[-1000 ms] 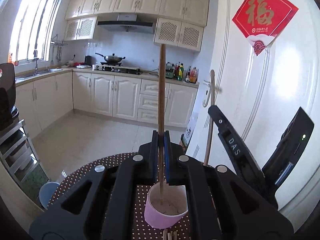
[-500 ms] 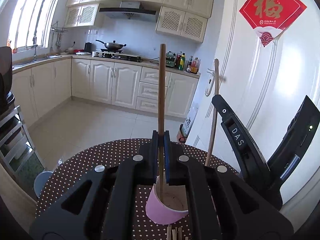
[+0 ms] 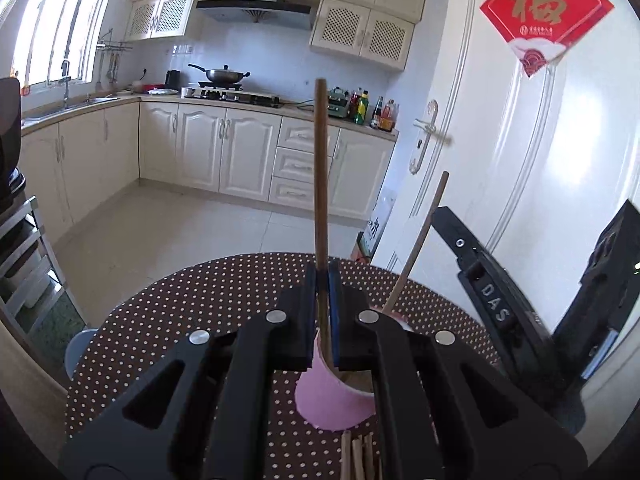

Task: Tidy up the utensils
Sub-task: 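Drop the chopstick into the pink cup with the left tool while the right tool drops its own, then lower both tools back to the chopstick pile beside the cup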

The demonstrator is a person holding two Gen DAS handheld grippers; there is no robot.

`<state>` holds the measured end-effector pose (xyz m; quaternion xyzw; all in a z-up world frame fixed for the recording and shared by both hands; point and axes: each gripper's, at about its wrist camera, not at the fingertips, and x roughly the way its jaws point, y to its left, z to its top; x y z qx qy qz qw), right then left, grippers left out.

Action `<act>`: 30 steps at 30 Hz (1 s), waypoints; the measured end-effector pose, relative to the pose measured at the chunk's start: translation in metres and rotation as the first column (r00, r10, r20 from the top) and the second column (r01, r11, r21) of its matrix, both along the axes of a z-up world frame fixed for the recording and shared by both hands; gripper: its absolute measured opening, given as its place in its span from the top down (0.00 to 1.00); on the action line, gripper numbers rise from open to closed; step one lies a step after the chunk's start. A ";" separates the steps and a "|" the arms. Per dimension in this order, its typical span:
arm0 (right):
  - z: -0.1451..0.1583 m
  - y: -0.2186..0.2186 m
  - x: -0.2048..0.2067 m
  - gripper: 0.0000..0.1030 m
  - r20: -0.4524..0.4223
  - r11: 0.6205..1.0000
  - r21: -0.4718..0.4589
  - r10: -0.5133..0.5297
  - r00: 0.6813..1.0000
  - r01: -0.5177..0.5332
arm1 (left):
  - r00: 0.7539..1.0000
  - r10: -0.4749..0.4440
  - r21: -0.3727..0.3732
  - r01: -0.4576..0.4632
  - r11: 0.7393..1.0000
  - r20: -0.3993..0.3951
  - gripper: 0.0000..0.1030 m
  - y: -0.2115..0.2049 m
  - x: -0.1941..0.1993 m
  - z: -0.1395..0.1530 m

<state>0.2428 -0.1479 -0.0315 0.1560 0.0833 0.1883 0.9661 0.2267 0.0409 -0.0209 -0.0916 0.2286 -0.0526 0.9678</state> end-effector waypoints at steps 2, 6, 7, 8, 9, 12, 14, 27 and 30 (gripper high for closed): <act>0.001 -0.002 -0.004 0.90 -0.011 1.000 -0.010 0.005 1.000 -0.005 | 1.000 -0.004 0.000 0.004 1.000 -0.003 0.93 0.000 -0.003 -0.001; 0.002 -0.007 -0.014 0.62 -0.023 1.000 -0.021 0.009 1.000 -0.009 | 0.999 -0.020 -0.004 0.020 1.000 -0.027 0.93 0.002 -0.008 -0.006; 0.003 -0.008 -0.016 0.57 -0.023 1.000 -0.025 0.005 1.000 -0.006 | 0.999 -0.019 -0.001 0.019 1.000 -0.029 0.93 0.003 -0.011 -0.007; 0.003 -0.010 -0.022 0.51 -0.021 1.000 -0.031 0.000 1.000 -0.001 | 0.999 -0.019 -0.001 0.019 1.000 -0.034 0.92 0.003 -0.013 -0.008; 0.003 -0.011 -0.027 0.46 -0.019 0.999 -0.036 0.000 1.000 0.000 | 0.999 -0.022 -0.003 0.022 1.000 -0.038 0.92 0.003 -0.014 -0.009; 0.003 -0.016 -0.039 0.25 -0.030 0.999 -0.049 0.002 1.000 -0.003 | 0.998 -0.030 0.001 0.030 1.000 -0.061 0.92 0.002 -0.020 -0.012; 0.003 -0.019 -0.048 0.16 -0.042 0.998 -0.057 -0.006 0.999 0.004 | 0.997 -0.032 0.000 0.032 0.999 -0.068 0.90 0.002 -0.024 -0.014; 0.002 -0.024 -0.103 0.08 -0.151 0.988 -0.157 -0.028 0.988 0.004 | 0.995 -0.027 0.035 0.030 0.999 -0.100 0.88 -0.005 -0.072 -0.027; -0.001 -0.022 -0.115 0.08 -0.160 0.985 -0.175 -0.024 0.987 -0.004 | 0.994 -0.022 0.039 0.026 0.999 -0.108 0.87 -0.005 -0.082 -0.029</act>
